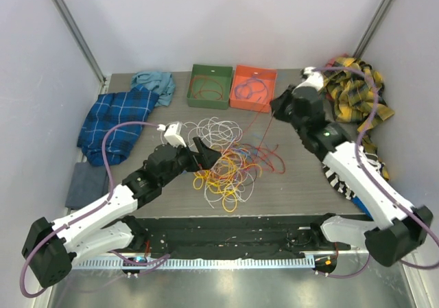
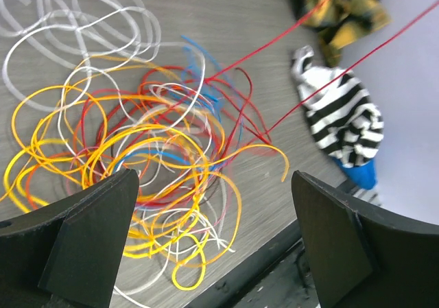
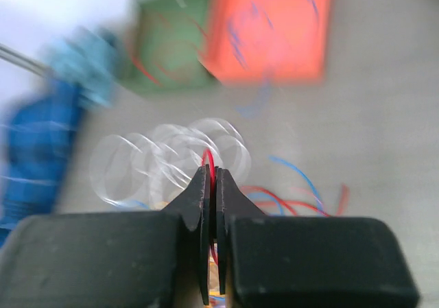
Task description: Untangle the cables
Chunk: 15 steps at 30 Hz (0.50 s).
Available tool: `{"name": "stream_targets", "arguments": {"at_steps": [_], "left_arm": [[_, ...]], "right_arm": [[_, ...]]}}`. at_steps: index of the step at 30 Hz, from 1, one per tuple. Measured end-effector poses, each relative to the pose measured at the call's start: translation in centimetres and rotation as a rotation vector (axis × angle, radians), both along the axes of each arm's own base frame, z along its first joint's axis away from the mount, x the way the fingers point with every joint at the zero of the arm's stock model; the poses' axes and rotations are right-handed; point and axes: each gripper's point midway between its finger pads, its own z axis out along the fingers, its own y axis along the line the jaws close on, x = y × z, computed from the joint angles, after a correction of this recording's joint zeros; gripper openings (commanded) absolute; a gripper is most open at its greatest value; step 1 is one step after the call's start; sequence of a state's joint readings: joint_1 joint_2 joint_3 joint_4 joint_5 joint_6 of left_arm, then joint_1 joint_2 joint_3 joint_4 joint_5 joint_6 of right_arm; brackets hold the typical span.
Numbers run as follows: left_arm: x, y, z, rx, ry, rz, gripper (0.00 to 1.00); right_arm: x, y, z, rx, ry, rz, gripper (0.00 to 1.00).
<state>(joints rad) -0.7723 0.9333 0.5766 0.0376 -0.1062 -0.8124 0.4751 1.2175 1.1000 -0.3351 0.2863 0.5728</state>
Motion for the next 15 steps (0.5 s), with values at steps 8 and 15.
{"name": "stream_targets", "arguments": {"at_steps": [8,15], "left_arm": [[1.0,-2.3,2.7,-0.102,-0.067,-0.047,1.00],[2.1,-4.0,4.8,-0.107,-0.107,-0.069,1.00]], "right_arm": [[-3.8,-1.7,19.2,0.162,-0.355,0.023,0.01],[-8.3,-4.1,28.6,0.202,-0.516,0.028,0.01]]}}
